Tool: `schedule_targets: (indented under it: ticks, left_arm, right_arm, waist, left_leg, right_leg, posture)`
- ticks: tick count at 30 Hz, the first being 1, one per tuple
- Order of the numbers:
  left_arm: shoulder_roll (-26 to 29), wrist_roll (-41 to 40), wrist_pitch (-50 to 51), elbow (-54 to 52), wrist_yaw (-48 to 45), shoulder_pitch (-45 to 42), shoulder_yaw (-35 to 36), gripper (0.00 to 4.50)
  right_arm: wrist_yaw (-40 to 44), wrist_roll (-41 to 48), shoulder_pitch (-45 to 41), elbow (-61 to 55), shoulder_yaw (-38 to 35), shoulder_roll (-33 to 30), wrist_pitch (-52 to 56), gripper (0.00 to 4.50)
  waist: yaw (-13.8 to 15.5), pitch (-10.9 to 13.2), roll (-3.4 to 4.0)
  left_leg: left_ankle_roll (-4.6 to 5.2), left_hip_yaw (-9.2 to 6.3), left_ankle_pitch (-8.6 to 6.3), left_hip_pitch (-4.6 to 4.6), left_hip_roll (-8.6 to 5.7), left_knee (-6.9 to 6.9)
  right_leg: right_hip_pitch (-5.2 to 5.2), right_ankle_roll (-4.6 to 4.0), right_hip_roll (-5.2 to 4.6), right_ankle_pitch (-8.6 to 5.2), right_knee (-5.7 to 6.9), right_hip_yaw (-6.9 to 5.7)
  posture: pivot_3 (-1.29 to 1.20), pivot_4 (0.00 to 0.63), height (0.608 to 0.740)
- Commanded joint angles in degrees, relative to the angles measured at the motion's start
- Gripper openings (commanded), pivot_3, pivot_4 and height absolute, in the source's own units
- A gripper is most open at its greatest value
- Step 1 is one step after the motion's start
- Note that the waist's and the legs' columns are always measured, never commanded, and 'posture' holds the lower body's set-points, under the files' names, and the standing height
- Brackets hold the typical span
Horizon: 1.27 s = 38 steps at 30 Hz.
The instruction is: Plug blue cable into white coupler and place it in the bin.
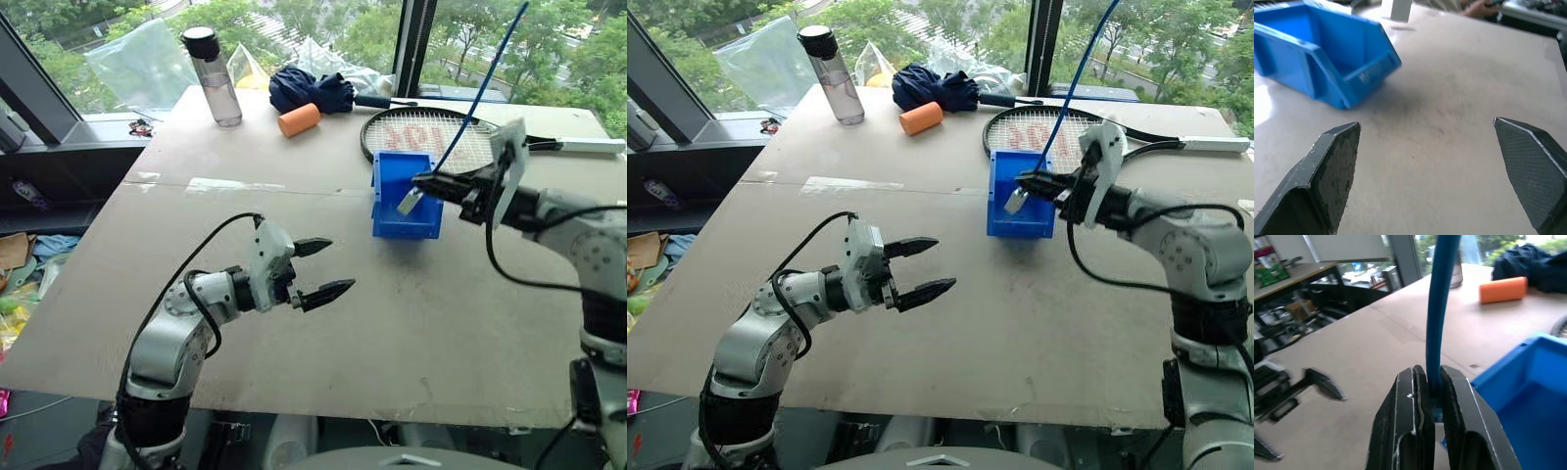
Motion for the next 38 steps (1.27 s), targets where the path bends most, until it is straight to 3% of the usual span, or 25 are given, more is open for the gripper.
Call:
schedule_targets:
  ticks: [1,2,7,9,12,16,19,24,30,38]
  left_arm:
    - [-1.9,-4.2,2.4,-7.2,6.5,1.9,2.6,4.42]
    - [-2.2,-5.0,2.9,-8.1,7.8,2.1,3.0,4.42]
    - [-2.0,-5.9,1.9,-8.6,11.3,3.2,3.2,4.50]
    - [-1.7,-6.2,1.6,-8.6,11.9,3.8,3.1,4.50]
    - [-0.8,-7.6,2.5,-8.6,12.0,4.7,3.2,4.50]
    - [2.3,-10.1,3.4,-7.7,10.3,5.9,4.4,4.50]
    - [5.9,-11.4,2.8,-6.3,6.4,6.9,4.6,4.50]
    - [12.5,-13.5,2.1,-3.4,-0.4,10.4,8.3,4.50]
    - [18.1,-15.5,1.5,-2.1,-5.4,14.2,12.8,4.50]
    - [21.3,-18.0,2.9,-2.0,-6.7,15.3,15.9,4.50]
  right_arm:
    - [0.7,-5.4,-7.9,14.6,2.3,-0.4,-1.1,0.00]
    - [1.5,-7.2,-10.4,19.6,3.3,0.1,-2.4,0.00]
    - [6.2,-14.2,-18.8,39.5,6.2,2.3,-9.3,2.19]
    - [8.7,-15.3,-19.4,41.0,6.0,1.4,-11.0,3.29]
    - [13.0,-14.6,-15.0,33.7,3.9,-1.5,-14.1,4.41]
    - [16.9,-9.6,0.4,12.0,-4.4,-6.7,-17.0,4.41]
    - [21.9,-10.1,21.5,-5.2,-13.7,-12.5,-22.2,4.41]
    - [23.3,-12.2,48.5,-17.5,-31.9,-10.9,-28.8,4.41]
    - [23.8,-11.8,63.4,-21.0,-40.7,-7.4,-33.0,4.41]
    - [24.7,-11.9,70.7,-21.5,-41.5,-6.0,-37.8,4.41]
  waist:
    - [0.0,0.0,0.00]
    - [0.0,0.0,0.00]
    - [-0.2,0.0,0.02]
    - [0.0,0.0,0.03]
    - [0.1,0.0,0.07]
    - [1.2,0.0,0.06]
    - [1.8,0.0,0.06]
    - [1.1,0.1,0.25]
    - [-0.4,0.1,0.23]
    - [0.0,0.1,0.20]
  left_leg:
    - [0.00,0.03,0.00,-0.01,-0.01,-0.01]
    - [0.00,0.06,0.00,-0.02,-0.02,-0.01]
    - [0.00,0.40,0.00,-0.03,0.00,-0.09]
    - [0.00,0.41,0.00,-0.07,0.00,-0.12]
    - [0.00,0.44,0.00,-0.19,-0.01,-0.14]
    - [0.07,0.38,-0.05,-0.22,-0.02,-0.15]
    - [0.09,0.32,-0.07,-0.20,-0.01,-0.22]
    - [0.09,0.58,-0.07,-0.01,0.01,-0.27]
    - [0.09,0.80,-0.07,0.26,0.18,-0.29]
    - [0.08,0.94,-0.08,0.12,0.17,-0.30]
  right_leg:
    - [0.00,0.00,0.01,0.00,-0.02,0.02]
    - [-0.01,0.03,0.01,0.02,-0.03,0.04]
    - [-0.04,0.12,0.07,0.07,-0.09,0.05]
    - [-0.06,0.17,0.07,0.10,-0.12,0.03]
    - [-0.08,0.20,0.02,0.12,-0.31,0.03]
    - [-0.07,0.20,-0.02,0.12,-0.36,-0.05]
    - [-0.03,0.20,-0.02,0.10,-0.40,-0.13]
    - [0.01,0.05,-0.02,-0.07,-0.36,0.11]
    - [0.02,0.26,0.09,-0.19,-0.30,0.37]
    - [-0.14,0.17,-0.14,-0.15,-0.34,0.46]
  posture:
    - [0.00,0.150,0.740]
    - [0.00,0.150,0.740]
    - [0.00,0.150,0.740]
    - [0.00,0.150,0.740]
    - [0.00,0.150,0.740]
    - [0.00,0.150,0.740]
    - [0.00,0.150,0.740]
    - [0.00,0.150,0.740]
    - [0.00,0.150,0.740]
    - [0.00,0.150,0.740]
